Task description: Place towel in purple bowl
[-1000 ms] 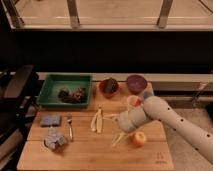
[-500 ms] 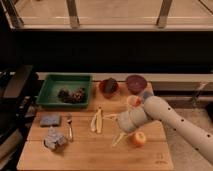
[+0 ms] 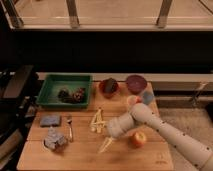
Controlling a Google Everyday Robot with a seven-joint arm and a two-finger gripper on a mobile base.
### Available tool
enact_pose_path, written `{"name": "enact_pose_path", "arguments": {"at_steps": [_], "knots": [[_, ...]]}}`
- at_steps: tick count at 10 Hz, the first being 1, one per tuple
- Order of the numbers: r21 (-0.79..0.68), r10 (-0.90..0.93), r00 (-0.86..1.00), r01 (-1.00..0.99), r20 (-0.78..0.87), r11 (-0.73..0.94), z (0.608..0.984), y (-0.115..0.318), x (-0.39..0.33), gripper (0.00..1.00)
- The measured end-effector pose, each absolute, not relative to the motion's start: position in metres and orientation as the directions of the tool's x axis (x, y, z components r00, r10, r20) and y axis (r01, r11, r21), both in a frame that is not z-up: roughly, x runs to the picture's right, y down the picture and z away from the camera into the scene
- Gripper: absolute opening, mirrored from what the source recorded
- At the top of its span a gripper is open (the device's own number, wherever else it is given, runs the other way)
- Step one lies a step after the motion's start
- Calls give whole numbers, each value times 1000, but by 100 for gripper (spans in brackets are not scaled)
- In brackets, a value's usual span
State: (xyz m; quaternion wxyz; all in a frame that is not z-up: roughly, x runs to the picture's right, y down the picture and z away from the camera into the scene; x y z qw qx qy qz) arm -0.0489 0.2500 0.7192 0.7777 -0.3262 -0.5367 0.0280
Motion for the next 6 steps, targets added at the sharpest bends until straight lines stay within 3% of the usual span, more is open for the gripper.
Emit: {"name": "enact_pose_path", "arguments": {"at_steps": [6], "knots": [[-469, 297, 436, 367, 850, 804, 697, 250, -92, 80]]}}
